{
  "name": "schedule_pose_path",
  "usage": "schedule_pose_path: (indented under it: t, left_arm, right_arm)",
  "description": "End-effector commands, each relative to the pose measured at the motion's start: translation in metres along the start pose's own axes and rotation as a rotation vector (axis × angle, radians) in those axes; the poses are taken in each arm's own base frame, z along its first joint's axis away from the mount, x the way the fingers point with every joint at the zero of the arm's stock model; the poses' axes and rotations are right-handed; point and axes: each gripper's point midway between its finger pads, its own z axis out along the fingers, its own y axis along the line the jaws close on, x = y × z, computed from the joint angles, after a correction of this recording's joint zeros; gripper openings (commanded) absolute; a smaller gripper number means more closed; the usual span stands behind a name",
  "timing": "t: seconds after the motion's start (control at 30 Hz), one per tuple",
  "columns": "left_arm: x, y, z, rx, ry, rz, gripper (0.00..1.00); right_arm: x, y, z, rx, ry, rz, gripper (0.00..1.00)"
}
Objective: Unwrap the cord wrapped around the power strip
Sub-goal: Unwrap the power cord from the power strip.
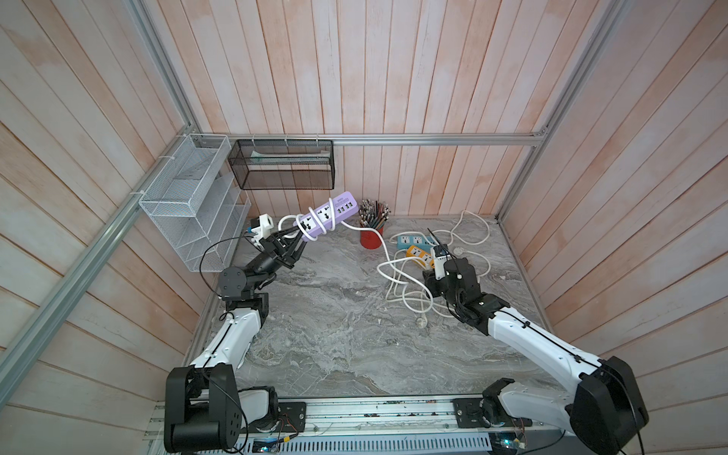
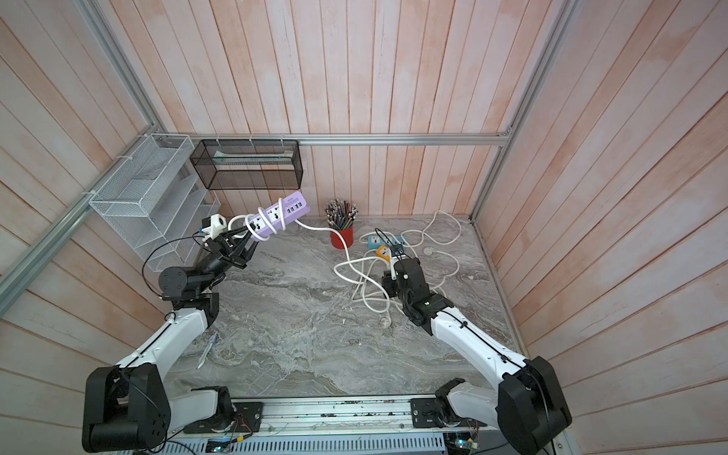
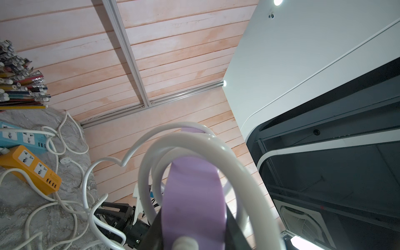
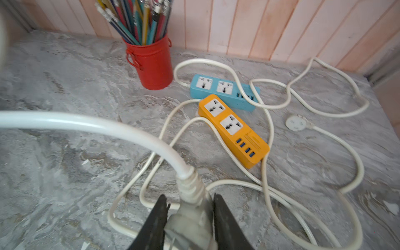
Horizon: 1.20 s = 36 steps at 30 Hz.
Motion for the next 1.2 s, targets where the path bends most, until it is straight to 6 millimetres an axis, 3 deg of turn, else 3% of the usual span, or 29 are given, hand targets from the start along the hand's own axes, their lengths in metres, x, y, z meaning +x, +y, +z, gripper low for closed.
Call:
schedule_pose_path:
  t: [0.0, 0.17, 0.43, 0.53, 0.7, 0.8, 0.97, 1.17]
  left_arm:
    - [0.003, -0.015, -0.006, 0.031, -0.003, 0.047, 0.0]
    - [0.001, -0.012, -0.009, 0.024, -0.011, 0.045, 0.0]
    - [-0.001, -0.014, -0.012, 0.024, -0.019, 0.049, 0.0]
    - [-0.002, -0.013, -0.016, 0.02, -0.027, 0.05, 0.0]
    - [-0.006, -0.013, -0.023, 0.017, -0.042, 0.051, 0.0]
    - [-0.008, -0.014, -0.026, 0.017, -0.052, 0.057, 0.0]
    - [-0.011, -0.016, -0.034, 0.015, -0.068, 0.059, 0.0]
    - [-0.015, -0.019, -0.04, 0.005, -0.082, 0.071, 0.0]
  right_arm:
    - [-0.007, -0.032, -0.005, 0.121, -0.009, 0.103, 0.12]
    - [-0.025, -0.063, -0.024, 0.194, -0.108, 0.194, 0.12]
    - [-0.044, -0.114, -0.035, 0.286, -0.14, 0.28, 0.13]
    - [-0.064, -0.138, -0.049, 0.302, -0.205, 0.345, 0.13]
    - [-0.103, -0.162, -0.072, 0.335, -0.295, 0.376, 0.13]
    - [-0.101, -0.194, -0.078, 0.378, -0.301, 0.468, 0.13]
    - [-0.077, -0.246, -0.095, 0.4, -0.393, 0.708, 0.14]
    - [-0.062, -0.286, -0.102, 0.609, -0.377, 0.702, 0.16]
